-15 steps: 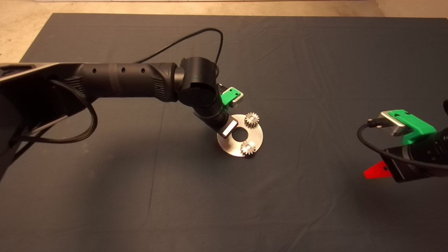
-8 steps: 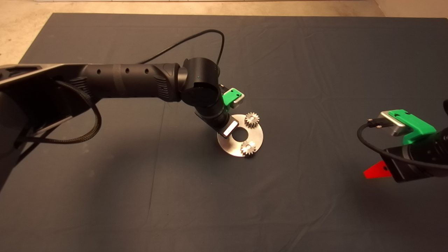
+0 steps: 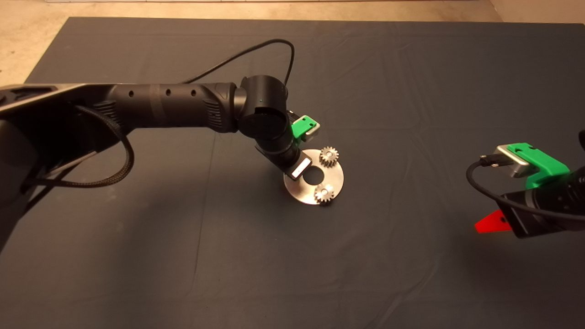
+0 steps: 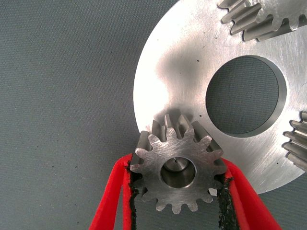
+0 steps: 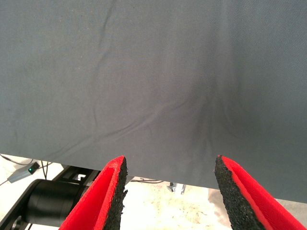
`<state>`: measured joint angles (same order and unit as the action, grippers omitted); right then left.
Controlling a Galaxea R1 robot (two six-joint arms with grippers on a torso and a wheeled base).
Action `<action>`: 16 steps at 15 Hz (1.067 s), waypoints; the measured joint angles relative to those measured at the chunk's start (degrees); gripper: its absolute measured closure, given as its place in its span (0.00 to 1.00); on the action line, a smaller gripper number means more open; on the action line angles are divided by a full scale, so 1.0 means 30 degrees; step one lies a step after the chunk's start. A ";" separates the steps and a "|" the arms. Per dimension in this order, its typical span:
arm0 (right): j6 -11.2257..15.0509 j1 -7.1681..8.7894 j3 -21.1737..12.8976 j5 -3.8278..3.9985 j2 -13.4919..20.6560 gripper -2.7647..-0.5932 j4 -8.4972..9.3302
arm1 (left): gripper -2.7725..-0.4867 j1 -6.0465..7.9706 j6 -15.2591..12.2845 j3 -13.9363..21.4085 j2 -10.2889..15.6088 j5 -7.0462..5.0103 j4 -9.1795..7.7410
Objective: Install three planetary gears onto the carrier pins
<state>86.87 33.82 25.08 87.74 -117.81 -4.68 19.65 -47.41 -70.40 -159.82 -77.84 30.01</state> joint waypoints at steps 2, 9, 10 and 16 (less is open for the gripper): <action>0.0000 0.0000 0.0000 0.0000 0.0000 0.66 0.0000 | 0.87 0.0005 0.0008 0.0000 0.0000 0.0000 0.0000; 0.0000 0.0000 0.0000 0.0000 0.0000 0.66 0.0000 | 0.80 0.0002 0.0037 0.0000 -0.0002 0.0000 0.0000; 0.0000 0.0000 0.0000 0.0000 0.0004 0.66 0.0000 | 0.77 0.0000 0.0037 0.0000 0.0000 0.0028 0.0000; 0.0000 0.0000 0.0000 0.0000 0.0001 0.66 0.0000 | 0.64 0.0016 0.0041 0.0028 -0.0065 0.0256 -0.0008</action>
<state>86.87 33.82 25.08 87.74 -117.81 -4.68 19.70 -47.29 -70.32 -160.01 -77.07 29.99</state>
